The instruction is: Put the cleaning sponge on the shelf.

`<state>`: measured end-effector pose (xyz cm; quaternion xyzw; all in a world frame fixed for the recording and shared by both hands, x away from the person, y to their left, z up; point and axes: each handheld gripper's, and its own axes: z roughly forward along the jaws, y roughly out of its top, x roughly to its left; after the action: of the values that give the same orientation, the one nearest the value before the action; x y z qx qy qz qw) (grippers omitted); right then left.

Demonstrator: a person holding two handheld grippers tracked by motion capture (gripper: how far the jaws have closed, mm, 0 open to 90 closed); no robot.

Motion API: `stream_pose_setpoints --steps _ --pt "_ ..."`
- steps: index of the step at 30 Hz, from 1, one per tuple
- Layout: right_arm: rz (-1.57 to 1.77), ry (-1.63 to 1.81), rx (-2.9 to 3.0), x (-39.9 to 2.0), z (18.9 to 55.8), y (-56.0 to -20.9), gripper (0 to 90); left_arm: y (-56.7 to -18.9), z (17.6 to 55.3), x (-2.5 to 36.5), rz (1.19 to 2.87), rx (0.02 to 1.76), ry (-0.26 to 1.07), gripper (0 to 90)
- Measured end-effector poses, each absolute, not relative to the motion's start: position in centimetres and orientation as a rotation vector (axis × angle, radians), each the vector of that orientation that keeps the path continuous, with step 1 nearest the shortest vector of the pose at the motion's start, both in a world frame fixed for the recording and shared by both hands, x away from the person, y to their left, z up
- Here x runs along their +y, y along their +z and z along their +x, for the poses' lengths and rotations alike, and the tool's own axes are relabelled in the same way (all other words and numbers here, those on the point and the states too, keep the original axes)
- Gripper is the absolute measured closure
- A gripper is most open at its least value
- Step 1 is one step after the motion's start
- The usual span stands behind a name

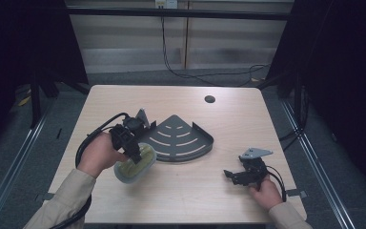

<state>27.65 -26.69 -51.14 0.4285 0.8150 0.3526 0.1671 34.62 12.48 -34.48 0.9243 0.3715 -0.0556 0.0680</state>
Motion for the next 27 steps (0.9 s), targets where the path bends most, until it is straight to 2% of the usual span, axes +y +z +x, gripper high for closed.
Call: stream_pose_setpoints --steps 27 --pt "1.217 1.003 2.321 -26.7 27.7 -51.1 12.3 -32.9 38.0 12.0 2.773 1.079 -0.159 72.4"
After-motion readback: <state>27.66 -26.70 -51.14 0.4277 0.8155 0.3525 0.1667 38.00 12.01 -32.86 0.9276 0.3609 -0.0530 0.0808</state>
